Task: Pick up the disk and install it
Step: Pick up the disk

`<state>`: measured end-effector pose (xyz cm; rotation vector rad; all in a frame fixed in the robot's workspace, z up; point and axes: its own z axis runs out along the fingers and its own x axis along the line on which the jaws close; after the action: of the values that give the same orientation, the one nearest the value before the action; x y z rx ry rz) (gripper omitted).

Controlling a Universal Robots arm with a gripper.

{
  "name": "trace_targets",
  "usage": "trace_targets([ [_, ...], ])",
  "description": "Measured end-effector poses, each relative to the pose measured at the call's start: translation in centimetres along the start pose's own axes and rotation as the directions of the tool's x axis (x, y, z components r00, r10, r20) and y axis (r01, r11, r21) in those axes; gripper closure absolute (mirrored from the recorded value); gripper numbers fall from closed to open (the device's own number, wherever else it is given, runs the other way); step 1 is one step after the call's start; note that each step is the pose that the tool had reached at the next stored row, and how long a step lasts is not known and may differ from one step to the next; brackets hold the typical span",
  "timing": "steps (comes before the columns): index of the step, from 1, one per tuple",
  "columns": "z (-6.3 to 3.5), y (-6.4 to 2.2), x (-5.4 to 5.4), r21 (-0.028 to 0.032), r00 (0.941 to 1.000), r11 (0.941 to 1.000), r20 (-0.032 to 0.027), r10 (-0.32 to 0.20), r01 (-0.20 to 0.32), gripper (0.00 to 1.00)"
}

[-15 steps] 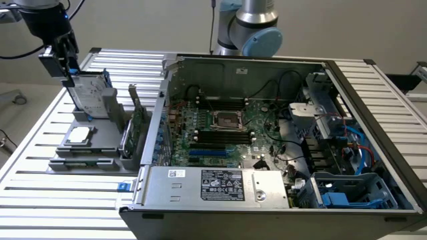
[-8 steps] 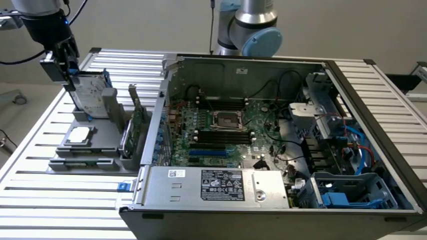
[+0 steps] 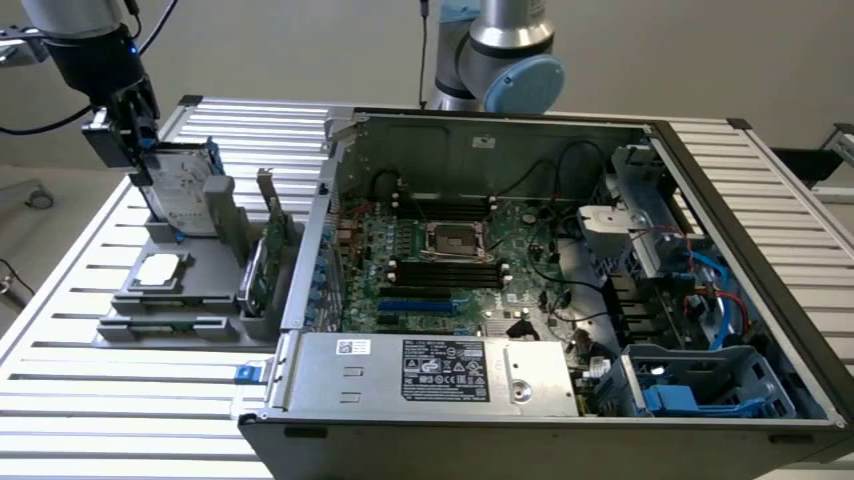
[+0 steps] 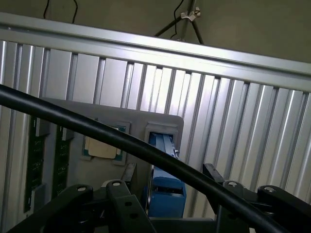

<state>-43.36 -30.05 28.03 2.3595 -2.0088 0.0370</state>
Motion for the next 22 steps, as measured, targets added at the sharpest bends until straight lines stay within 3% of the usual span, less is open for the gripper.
trace_targets([
  [3,0.00,0.03,-0.01,0.0001,1.0000,1.0000,0.0016,0.002,-0.002,0.35],
  [9,0.01,0.11,0.20,0.0022,0.9999,1.0000,0.0145,0.008,-0.008,0.35],
  [18,0.03,0.17,0.58,0.0037,0.9994,0.9998,0.0282,0.020,-0.020,0.35],
  [22,0.03,0.18,0.60,0.0037,0.9991,0.9996,0.0315,0.027,-0.027,0.44],
])
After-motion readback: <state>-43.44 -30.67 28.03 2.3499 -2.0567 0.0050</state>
